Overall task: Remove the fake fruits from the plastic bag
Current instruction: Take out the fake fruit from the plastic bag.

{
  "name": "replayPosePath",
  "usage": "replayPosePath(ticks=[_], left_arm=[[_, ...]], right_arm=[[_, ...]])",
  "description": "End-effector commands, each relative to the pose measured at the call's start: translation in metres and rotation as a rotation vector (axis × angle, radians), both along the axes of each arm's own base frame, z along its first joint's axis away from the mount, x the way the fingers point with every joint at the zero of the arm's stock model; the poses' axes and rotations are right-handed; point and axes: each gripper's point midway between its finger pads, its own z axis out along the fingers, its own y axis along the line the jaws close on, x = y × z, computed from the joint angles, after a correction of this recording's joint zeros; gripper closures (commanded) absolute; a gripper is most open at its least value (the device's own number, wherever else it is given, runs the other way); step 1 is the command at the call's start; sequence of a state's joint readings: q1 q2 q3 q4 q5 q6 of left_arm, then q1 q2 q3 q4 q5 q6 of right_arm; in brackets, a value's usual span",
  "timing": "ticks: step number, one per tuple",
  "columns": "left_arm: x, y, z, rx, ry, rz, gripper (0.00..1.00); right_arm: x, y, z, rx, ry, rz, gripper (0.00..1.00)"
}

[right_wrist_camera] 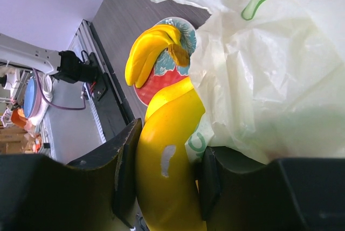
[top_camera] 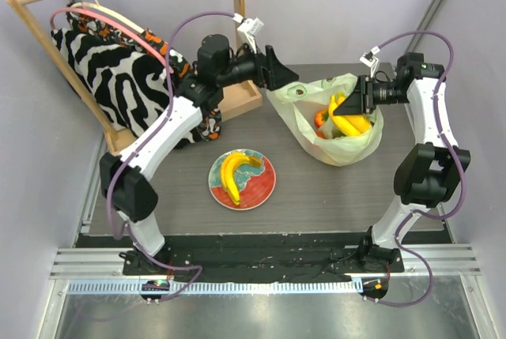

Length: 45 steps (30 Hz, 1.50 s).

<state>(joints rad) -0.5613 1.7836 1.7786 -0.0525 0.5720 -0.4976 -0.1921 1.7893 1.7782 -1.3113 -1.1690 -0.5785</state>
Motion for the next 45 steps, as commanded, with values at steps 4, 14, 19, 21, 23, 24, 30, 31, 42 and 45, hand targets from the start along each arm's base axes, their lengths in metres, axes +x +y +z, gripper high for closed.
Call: replayPosePath(ticks=[4, 14, 19, 21, 23, 24, 30, 31, 42, 45], left_arm=[[-0.094, -0.065, -0.005, -0.147, 0.093, -0.430, 0.23], [-0.049, -0.103, -0.055, -0.196, 0.302, -0.314, 0.11], [-0.031, -0.112, -0.062, -0.239, 0.349, -0.266, 0.10], [-0.024, -0.115, -0.062, -0.251, 0.355, -0.248, 0.12], [-0.014, -0.119, -0.065, -0.257, 0.360, -0.222, 0.14], [-0.013, -0.120, -0.067, -0.254, 0.365, -0.216, 0.19], [-0.012, -0.124, -0.074, -0.250, 0.373, -0.220, 0.42], [-0.012, -0.123, -0.076, -0.249, 0.379, -0.219, 0.42], [-0.022, -0.120, -0.081, -0.248, 0.433, -0.235, 0.70], [-0.023, -0.118, -0.076, -0.247, 0.411, -0.230, 1.00]], right_arm=[[-0.028, 0.013, 0.028, 0.089, -0.073, 0.078, 0.63], [-0.042, 0.017, 0.034, 0.107, -0.071, 0.086, 0.63], [-0.048, 0.019, 0.031, 0.118, -0.054, 0.087, 0.63], [-0.051, 0.019, 0.026, 0.119, -0.037, 0.086, 0.63], [-0.053, 0.019, 0.025, 0.118, -0.032, 0.086, 0.63], [-0.055, 0.020, 0.023, 0.120, -0.026, 0.086, 0.63], [-0.054, 0.020, 0.022, 0.126, -0.021, 0.088, 0.62], [-0.054, 0.020, 0.022, 0.126, -0.021, 0.088, 0.62], [-0.051, 0.021, 0.019, 0.126, -0.006, 0.085, 0.62], [-0.050, 0.021, 0.017, 0.121, -0.007, 0.087, 0.55]])
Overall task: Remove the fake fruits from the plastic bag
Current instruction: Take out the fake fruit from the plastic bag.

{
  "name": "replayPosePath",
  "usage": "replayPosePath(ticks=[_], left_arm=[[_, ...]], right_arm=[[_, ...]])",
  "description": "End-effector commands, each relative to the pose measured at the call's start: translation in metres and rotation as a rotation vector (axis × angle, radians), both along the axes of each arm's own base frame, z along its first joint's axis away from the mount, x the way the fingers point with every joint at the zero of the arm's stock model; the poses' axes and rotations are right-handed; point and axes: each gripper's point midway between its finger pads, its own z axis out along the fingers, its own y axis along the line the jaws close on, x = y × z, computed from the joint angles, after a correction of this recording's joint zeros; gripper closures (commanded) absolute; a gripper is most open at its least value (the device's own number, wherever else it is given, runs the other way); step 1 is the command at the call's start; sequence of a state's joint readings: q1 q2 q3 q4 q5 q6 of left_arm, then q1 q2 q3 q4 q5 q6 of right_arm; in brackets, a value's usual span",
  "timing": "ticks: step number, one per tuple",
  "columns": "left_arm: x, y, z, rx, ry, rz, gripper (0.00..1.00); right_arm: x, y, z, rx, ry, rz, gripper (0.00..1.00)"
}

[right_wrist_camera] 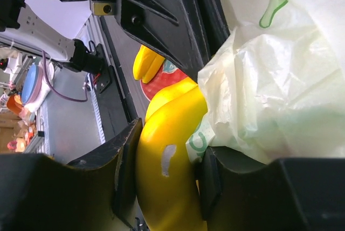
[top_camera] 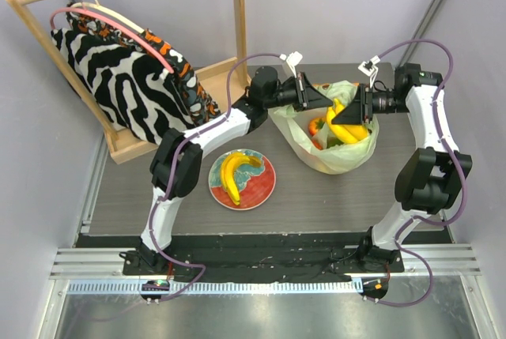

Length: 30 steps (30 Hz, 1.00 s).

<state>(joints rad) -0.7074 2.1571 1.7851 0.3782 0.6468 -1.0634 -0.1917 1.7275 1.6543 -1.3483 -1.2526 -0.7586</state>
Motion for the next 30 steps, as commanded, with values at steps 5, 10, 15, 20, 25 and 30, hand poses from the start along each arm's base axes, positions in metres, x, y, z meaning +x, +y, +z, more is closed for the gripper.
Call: replayPosePath(ticks=[5, 10, 15, 20, 25, 30], left_arm=[[-0.018, 0.016, 0.052, -0.042, -0.188, -0.052, 1.00], [-0.044, 0.039, 0.089, -0.051, -0.271, -0.107, 1.00], [-0.064, 0.071, 0.109, -0.063, -0.318, -0.137, 1.00], [-0.065, 0.109, 0.125, -0.071, -0.328, -0.074, 1.00], [-0.067, 0.135, 0.125, -0.057, -0.329, -0.064, 1.00], [-0.065, 0.147, 0.131, -0.052, -0.327, -0.045, 1.00]], right_arm=[[-0.014, 0.000, 0.009, 0.002, 0.106, -0.015, 0.03], [0.018, -0.017, 0.014, 0.036, 0.124, -0.083, 0.00], [0.036, -0.025, 0.022, 0.101, 0.181, -0.144, 0.00], [0.042, -0.025, 0.050, 0.137, 0.108, -0.146, 0.00], [0.052, -0.028, 0.098, 0.103, -0.026, -0.178, 0.00], [0.032, -0.005, 0.152, 0.189, -0.091, -0.123, 0.00]])
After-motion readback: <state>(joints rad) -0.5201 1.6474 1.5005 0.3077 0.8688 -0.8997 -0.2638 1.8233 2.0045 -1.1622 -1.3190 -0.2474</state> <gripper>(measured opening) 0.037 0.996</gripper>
